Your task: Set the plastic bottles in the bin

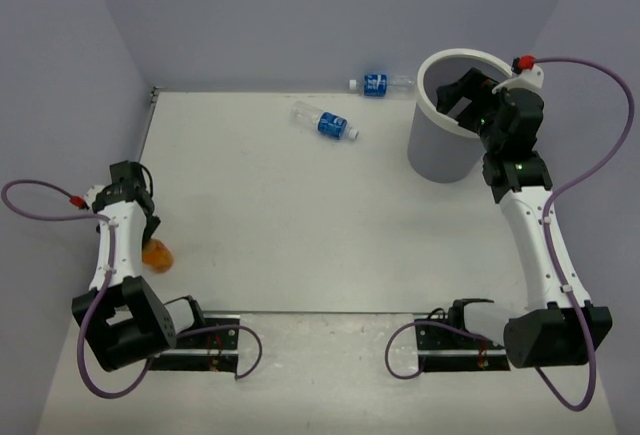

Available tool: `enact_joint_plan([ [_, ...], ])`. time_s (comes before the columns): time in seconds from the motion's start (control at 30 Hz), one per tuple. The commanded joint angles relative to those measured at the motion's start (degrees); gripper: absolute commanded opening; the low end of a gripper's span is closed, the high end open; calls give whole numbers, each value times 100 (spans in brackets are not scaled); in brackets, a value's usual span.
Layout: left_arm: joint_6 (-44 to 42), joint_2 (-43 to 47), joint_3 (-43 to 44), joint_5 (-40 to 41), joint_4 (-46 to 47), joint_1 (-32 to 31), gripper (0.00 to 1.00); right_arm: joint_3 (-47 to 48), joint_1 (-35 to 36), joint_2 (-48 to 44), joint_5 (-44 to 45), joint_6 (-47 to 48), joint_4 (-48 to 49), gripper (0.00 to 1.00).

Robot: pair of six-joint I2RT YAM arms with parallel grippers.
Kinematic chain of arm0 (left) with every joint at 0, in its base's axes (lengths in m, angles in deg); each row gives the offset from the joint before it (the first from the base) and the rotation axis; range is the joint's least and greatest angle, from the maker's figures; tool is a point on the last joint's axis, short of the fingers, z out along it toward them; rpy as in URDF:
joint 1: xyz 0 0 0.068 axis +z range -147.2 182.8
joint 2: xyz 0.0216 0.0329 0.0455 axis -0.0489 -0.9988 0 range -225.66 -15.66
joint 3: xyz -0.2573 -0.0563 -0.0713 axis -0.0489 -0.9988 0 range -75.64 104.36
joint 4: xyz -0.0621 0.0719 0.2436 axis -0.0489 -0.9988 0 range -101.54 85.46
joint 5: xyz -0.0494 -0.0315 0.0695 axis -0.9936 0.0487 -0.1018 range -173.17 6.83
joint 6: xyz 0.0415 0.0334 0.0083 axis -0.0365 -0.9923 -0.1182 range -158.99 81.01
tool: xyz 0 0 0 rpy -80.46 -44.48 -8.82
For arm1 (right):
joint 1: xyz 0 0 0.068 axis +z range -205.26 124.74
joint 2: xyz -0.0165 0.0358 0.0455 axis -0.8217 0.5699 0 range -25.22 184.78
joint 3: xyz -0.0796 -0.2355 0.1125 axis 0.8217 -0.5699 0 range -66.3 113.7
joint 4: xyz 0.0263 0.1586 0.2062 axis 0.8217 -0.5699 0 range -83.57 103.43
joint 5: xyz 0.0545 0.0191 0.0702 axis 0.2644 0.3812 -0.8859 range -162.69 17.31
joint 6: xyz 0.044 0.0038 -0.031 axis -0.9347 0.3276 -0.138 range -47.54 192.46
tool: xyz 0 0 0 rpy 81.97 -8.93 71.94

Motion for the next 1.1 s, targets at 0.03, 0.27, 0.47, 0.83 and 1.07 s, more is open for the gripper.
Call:
enact_joint_plan([
  [0.03,-648,230,63,-697,218,21,0,53,-9,-39,-19,-3,-43,99],
  [0.27,-1329,1314,453,-1900,965,-629,0,69,0,-114,-2116,741,199,99],
  [0.47,-1732,1458,588,-3640,1801,-1843,0,248,1183,-108,-3247,2518,-263,99],
  [0.83,-2055,744,533,-5381,3909,-4574,0,-700,3047,-428,-4607,6211,-941,99],
  [1.07,-2026,457,403,-5491,4417,-5517,0,-389,3870,347,-3670,5873,-1319,99],
])
